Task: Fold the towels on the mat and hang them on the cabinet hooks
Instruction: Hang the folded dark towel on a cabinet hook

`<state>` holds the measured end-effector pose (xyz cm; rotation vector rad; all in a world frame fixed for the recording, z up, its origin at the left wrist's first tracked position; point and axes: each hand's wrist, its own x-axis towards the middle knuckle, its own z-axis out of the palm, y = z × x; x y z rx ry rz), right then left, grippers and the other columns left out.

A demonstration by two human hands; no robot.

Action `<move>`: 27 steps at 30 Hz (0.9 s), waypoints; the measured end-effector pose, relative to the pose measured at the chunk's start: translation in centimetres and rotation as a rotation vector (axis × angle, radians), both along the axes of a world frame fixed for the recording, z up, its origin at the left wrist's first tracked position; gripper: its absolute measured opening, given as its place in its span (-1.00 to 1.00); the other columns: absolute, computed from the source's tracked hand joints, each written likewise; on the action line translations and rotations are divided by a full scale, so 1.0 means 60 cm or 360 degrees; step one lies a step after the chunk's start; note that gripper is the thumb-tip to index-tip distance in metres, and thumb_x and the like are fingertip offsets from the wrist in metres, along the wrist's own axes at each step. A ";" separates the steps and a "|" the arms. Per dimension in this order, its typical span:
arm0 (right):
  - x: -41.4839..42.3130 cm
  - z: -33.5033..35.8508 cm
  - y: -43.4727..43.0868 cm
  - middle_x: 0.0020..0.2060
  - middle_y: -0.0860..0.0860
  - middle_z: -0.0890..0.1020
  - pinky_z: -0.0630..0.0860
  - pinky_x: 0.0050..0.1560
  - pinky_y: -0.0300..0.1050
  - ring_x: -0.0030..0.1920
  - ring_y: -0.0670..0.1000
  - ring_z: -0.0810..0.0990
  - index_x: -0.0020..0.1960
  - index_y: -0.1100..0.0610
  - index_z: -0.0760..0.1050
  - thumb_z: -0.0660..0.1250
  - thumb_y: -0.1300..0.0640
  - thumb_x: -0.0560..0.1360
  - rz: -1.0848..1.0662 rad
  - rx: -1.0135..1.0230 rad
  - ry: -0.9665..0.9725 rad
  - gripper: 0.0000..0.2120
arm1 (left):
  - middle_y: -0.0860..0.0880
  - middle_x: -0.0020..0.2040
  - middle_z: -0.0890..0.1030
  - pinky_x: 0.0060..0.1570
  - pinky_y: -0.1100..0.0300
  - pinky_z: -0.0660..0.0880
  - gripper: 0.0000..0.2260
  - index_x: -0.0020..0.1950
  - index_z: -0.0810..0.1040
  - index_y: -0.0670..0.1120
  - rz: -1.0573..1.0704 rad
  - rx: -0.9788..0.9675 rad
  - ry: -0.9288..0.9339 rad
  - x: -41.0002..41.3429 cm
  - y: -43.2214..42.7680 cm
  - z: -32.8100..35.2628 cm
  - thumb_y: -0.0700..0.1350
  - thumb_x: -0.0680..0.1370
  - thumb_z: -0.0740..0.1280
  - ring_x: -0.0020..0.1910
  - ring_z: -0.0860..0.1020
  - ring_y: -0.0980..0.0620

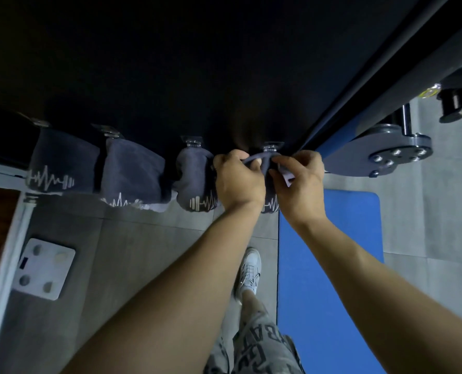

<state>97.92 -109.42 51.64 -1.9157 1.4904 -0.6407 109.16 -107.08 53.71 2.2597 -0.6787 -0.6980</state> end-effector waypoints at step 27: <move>-0.030 -0.017 0.012 0.34 -0.03 0.52 0.44 0.41 0.07 0.34 -0.07 0.52 0.36 -0.24 0.46 0.25 -0.05 0.56 0.0007 0.0922 -0.0611 -0.62 | -0.02 0.59 0.10 0.28 0.29 0.16 -0.50 0.60 0.16 0.20 -0.0447 0.0041 0.0721 -0.010 0.053 -0.019 0.13 0.67 0.20 0.53 0.22 0.02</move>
